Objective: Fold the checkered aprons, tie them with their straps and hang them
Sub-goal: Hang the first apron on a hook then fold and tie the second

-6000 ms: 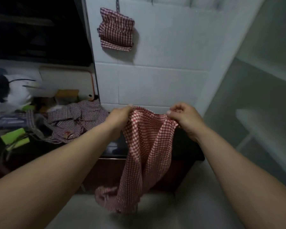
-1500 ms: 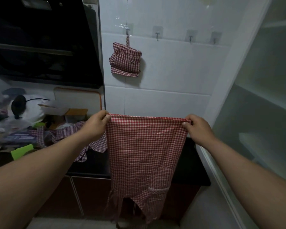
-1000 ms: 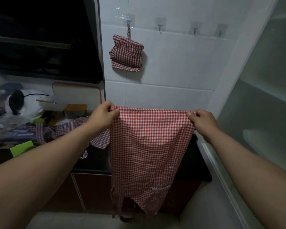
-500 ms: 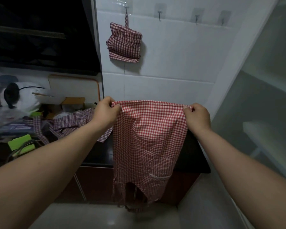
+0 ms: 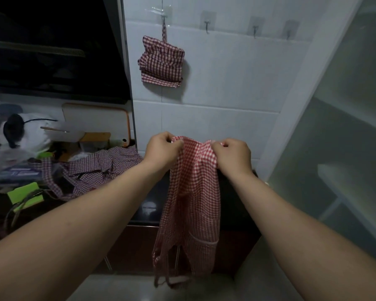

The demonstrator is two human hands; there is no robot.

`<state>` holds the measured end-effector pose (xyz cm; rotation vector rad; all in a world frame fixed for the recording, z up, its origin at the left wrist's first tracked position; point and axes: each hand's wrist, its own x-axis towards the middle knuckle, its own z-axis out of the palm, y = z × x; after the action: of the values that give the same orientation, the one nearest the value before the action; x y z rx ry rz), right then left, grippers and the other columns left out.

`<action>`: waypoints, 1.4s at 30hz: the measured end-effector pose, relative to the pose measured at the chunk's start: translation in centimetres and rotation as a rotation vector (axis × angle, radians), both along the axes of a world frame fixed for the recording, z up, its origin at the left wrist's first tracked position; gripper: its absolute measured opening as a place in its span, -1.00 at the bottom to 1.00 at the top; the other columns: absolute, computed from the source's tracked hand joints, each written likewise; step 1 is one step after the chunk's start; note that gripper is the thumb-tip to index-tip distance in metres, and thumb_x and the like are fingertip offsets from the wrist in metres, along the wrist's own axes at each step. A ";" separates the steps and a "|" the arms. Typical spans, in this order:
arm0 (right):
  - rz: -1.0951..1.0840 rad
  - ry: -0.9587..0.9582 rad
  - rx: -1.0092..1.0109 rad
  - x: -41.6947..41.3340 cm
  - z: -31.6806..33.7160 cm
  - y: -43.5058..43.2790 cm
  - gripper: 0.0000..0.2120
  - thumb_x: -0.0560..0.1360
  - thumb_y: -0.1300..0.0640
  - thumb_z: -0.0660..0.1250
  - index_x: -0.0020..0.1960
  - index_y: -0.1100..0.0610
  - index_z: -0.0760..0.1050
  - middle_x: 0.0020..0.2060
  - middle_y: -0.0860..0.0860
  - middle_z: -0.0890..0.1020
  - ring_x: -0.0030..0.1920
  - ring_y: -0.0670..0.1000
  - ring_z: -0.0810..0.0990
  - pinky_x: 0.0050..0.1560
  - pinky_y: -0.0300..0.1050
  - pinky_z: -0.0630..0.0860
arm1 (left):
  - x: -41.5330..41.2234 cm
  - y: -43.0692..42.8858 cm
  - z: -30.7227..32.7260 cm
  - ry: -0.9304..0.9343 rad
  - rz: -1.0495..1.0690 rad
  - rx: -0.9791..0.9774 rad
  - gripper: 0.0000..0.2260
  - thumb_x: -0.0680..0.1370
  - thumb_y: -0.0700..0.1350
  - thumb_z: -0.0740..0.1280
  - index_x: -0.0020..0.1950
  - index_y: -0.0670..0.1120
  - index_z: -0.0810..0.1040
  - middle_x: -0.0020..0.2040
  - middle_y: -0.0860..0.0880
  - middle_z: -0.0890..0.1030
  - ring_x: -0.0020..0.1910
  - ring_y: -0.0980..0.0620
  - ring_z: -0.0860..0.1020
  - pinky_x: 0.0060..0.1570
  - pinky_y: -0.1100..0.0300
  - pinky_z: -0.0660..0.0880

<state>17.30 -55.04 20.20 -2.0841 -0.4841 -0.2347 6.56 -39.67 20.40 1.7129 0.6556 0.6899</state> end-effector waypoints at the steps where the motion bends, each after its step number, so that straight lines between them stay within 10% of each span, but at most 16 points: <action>1: 0.016 0.030 0.019 0.0 -0.1 0.3 -0.57 0.52 -0.06 0.43 -0.35 0.25 0.54 -0.48 0.05 0.55 -0.33 0.08 0.57 -0.33 -0.02 0.37 | 0.1 -0.2 0.0 -0.002 -0.014 -0.013 -0.85 0.57 -0.11 0.46 -0.11 -0.17 0.61 -0.19 -0.18 0.71 -0.14 -0.20 0.71 -0.08 -0.22 0.68; 4: 0.054 0.096 0.054 -0.2 -0.6 0.8 -0.60 0.46 -0.12 0.44 -0.34 0.19 0.62 -0.47 0.03 0.63 -0.33 0.09 0.67 -0.25 -0.02 0.60 | 0.6 -1.0 -0.4 -0.002 -0.046 -0.028 -0.83 0.58 -0.10 0.48 -0.16 -0.14 0.63 -0.25 -0.12 0.69 -0.23 -0.10 0.68 -0.07 -0.23 0.68; 9: 0.141 0.142 0.024 -1.4 -1.2 1.5 -0.62 0.53 -0.10 0.47 -0.39 0.06 0.60 -0.50 -0.15 0.58 -0.39 -0.14 0.54 -0.32 -0.18 0.42 | 0.9 -2.0 -1.3 0.004 -0.111 0.002 -0.84 0.56 -0.10 0.50 -0.16 -0.15 0.69 -0.24 -0.12 0.72 -0.21 -0.05 0.70 -0.07 -0.07 0.70; 16: 0.374 0.393 0.210 -2.6 -1.5 1.8 -0.83 0.64 0.23 0.34 0.08 0.15 0.72 -0.28 -0.01 0.70 -0.28 -0.09 0.63 -0.17 -0.16 0.58 | 0.3 -2.5 -1.1 0.002 -0.136 0.051 -0.92 0.61 -0.19 0.44 -0.02 -0.15 0.73 -0.24 -0.03 0.73 -0.40 0.25 0.61 -0.39 0.37 0.49; 24: 0.275 0.348 0.186 -2.8 -1.0 1.8 -0.79 0.58 0.08 0.38 -0.17 0.12 0.70 -0.27 0.04 0.73 -0.15 0.11 0.73 0.03 0.24 0.68 | -0.3 -2.5 -1.6 0.043 -0.280 0.282 -0.89 0.59 -0.12 0.46 0.11 -0.05 0.70 -0.09 0.06 0.74 -0.12 0.21 0.69 -0.10 0.30 0.61; 30: 0.632 0.542 0.216 -3.1 0.4 0.1 -0.76 0.67 0.12 0.27 0.15 0.09 0.71 0.00 -0.04 0.76 -0.03 -0.16 0.70 -0.10 -0.34 0.56 | -0.7 -0.7 -2.5 0.045 -0.179 0.364 -0.95 0.60 -0.09 0.47 0.04 -0.04 0.67 -0.11 0.04 0.71 -0.09 0.07 0.68 -0.03 0.03 0.65; 33: 0.464 0.331 0.191 -0.2 0.4 -1.2 -0.79 0.63 0.21 0.34 0.23 0.14 0.64 0.07 -0.01 0.72 0.08 -0.07 0.67 0.06 -0.21 0.54 | -1.7 0.3 -1.9 0.022 -0.261 0.243 -0.94 0.65 -0.11 0.40 0.04 -0.03 0.68 -0.08 0.01 0.74 -0.06 0.02 0.71 0.02 -0.04 0.67; 39: 0.587 0.153 -0.389 3.1 -1.5 -1.6 -0.04 0.35 0.07 0.66 0.61 -0.02 0.22 0.36 -0.07 0.39 0.38 -0.07 0.38 0.47 -0.05 0.34 | -3.7 2.2 0.2 0.014 -0.382 0.119 -0.88 0.68 -0.18 0.33 0.12 -0.11 0.67 0.00 -0.03 0.74 0.00 0.06 0.71 -0.02 0.22 0.60; 42: 0.615 0.106 -0.362 3.2 -2.4 -0.7 -0.56 0.41 0.10 0.62 0.23 0.02 0.57 0.09 -0.03 0.67 0.07 -0.06 0.61 0.16 -0.09 0.50 | -4.7 3.0 1.0 0.026 -0.382 0.110 -0.86 0.69 -0.19 0.31 0.12 -0.12 0.67 -0.01 -0.01 0.75 -0.02 0.10 0.70 -0.04 0.29 0.58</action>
<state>20.46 -55.77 17.76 -2.1599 -1.1338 0.3455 1.86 -36.68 21.45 1.8834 0.2968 0.4404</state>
